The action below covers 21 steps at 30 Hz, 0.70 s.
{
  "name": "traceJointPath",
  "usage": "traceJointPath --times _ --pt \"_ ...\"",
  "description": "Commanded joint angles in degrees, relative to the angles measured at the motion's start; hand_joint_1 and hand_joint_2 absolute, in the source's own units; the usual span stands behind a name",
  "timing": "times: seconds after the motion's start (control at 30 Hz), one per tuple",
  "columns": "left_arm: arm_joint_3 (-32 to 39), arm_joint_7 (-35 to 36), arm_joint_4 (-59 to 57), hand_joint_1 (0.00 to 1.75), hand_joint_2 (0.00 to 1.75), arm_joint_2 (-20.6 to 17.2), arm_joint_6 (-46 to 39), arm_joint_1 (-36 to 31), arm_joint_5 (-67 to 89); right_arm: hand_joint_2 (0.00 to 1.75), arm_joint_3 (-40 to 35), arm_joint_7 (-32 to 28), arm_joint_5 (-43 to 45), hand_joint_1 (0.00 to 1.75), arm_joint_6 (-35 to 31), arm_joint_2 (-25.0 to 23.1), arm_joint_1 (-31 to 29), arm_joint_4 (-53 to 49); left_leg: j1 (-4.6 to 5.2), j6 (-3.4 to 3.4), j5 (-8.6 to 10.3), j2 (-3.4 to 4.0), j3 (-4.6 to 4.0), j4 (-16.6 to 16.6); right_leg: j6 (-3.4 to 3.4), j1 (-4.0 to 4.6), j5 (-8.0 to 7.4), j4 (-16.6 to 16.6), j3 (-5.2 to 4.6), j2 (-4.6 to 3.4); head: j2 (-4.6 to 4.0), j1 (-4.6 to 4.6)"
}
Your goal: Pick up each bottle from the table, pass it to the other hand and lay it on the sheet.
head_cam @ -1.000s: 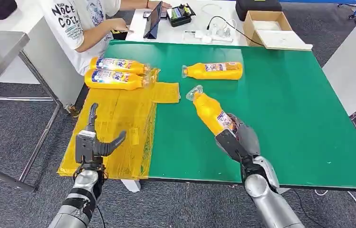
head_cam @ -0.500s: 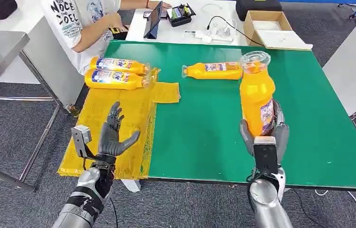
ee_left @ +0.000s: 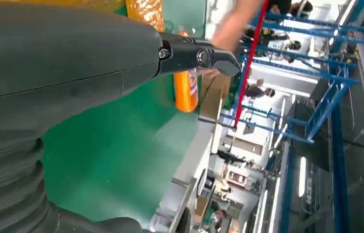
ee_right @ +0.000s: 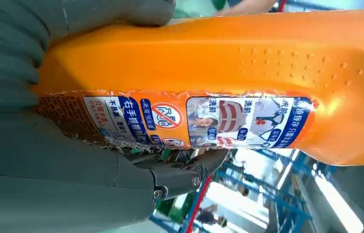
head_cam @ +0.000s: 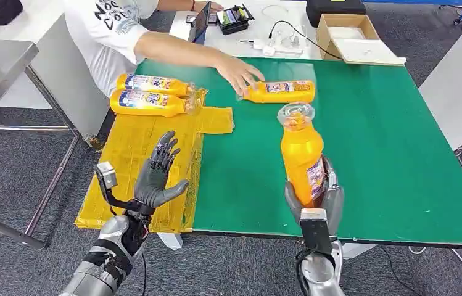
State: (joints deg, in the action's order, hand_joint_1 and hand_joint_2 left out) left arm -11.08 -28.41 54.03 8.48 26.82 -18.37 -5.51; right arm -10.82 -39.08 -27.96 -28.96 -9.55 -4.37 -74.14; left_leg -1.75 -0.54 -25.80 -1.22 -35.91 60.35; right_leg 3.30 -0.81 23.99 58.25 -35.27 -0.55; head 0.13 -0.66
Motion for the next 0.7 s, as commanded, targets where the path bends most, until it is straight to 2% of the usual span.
traceJointPath --times 0.03,0.33,0.37,0.5,0.7 --pt "-8.2 -0.2 -3.0 0.00 1.75 -2.5 1.8 -3.8 0.6 1.75 -10.0 -0.8 -4.4 1.75 -0.7 -2.8 -4.8 13.1 0.02 0.12 -0.01 0.26 0.24 -0.1 -0.14 0.03 -0.04 -0.1 0.17 -0.11 0.00 0.00" --pt "-13.5 0.4 -6.9 0.00 1.75 -2.6 2.5 -6.9 0.6 1.75 -18.4 0.9 -6.8 1.75 -4.5 -4.6 -10.1 19.3 0.01 0.09 -0.01 0.18 0.12 0.0 -0.07 0.03 -0.03 0.0 0.07 -0.08 0.00 0.00" --pt "-13.9 0.4 -7.2 0.00 1.75 -2.7 2.9 -7.1 0.5 1.75 -19.0 1.3 -7.4 1.75 -4.7 -4.8 -10.7 20.4 0.05 0.19 0.03 0.31 0.34 -0.2 -0.15 0.03 -0.08 -0.2 0.24 -0.11 0.00 0.02" --pt "-15.8 0.3 -8.2 0.00 1.75 -3.7 6.9 -7.8 -1.7 1.75 -20.4 1.7 -7.6 1.75 -5.7 -5.3 -13.0 25.6 0.01 0.06 0.00 0.14 0.14 -0.1 -0.07 0.01 -0.02 0.0 0.09 -0.06 0.00 0.00" --pt "-16.7 0.5 -8.4 0.00 1.75 -4.3 8.3 -8.0 -3.5 1.75 -20.6 1.4 -6.8 1.75 -5.7 -5.2 -13.5 27.0 0.05 0.13 0.02 0.23 0.31 -0.2 -0.15 0.01 -0.03 -0.1 0.23 -0.06 0.00 0.02"
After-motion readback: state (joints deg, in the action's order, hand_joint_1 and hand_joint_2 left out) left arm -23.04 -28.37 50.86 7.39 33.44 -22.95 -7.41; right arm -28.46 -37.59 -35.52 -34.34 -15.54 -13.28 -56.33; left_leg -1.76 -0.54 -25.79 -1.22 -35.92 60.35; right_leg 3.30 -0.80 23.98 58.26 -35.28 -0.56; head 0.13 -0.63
